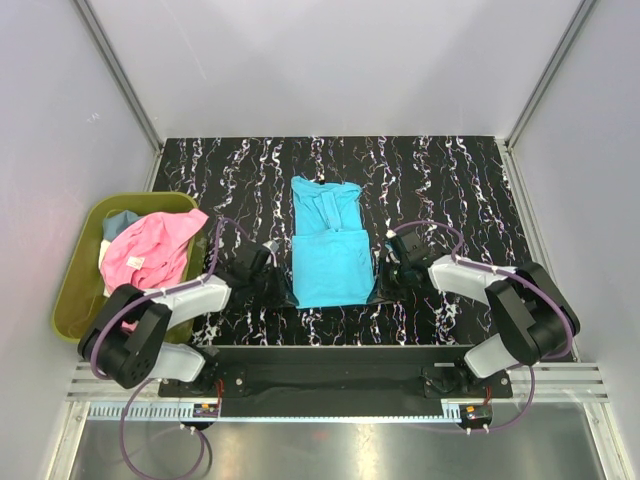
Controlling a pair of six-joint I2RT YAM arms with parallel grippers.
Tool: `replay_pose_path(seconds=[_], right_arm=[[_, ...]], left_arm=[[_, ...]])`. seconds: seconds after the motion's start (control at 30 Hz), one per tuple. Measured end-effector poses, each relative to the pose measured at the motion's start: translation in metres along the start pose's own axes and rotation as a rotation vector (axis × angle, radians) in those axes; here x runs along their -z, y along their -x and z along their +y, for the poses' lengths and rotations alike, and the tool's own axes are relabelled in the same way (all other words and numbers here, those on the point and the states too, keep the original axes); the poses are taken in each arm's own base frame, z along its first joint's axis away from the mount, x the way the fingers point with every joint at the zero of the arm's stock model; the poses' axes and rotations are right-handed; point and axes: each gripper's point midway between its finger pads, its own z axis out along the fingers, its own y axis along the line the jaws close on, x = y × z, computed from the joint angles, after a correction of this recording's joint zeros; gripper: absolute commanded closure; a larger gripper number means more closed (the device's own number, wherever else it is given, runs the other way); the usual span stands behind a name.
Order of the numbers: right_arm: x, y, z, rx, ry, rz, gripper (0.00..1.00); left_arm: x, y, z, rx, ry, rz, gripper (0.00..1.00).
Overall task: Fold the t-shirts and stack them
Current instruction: Fold the tshirt
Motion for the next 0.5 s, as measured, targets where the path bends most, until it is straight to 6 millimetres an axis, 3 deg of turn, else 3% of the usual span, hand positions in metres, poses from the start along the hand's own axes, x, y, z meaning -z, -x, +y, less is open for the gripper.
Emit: replay_pose_path(seconds=[0.03,0.1,0.5], right_arm=[[0.000,0.000,0.000,0.000,0.000,-0.001,1.00],[0.000,0.000,0.000,0.000,0.001,-0.001,1.00],[0.022,-0.007,0.010,0.027,0.017,-0.025,1.00]], left_arm=[[0.000,-0.001,0.001,0.003,0.003,0.003,0.92],[-0.001,-0.003,0.003,0.009,0.014,0.006,1.00],[0.013,-0.014,0.007,0.021,0.065,0.036,1.00]])
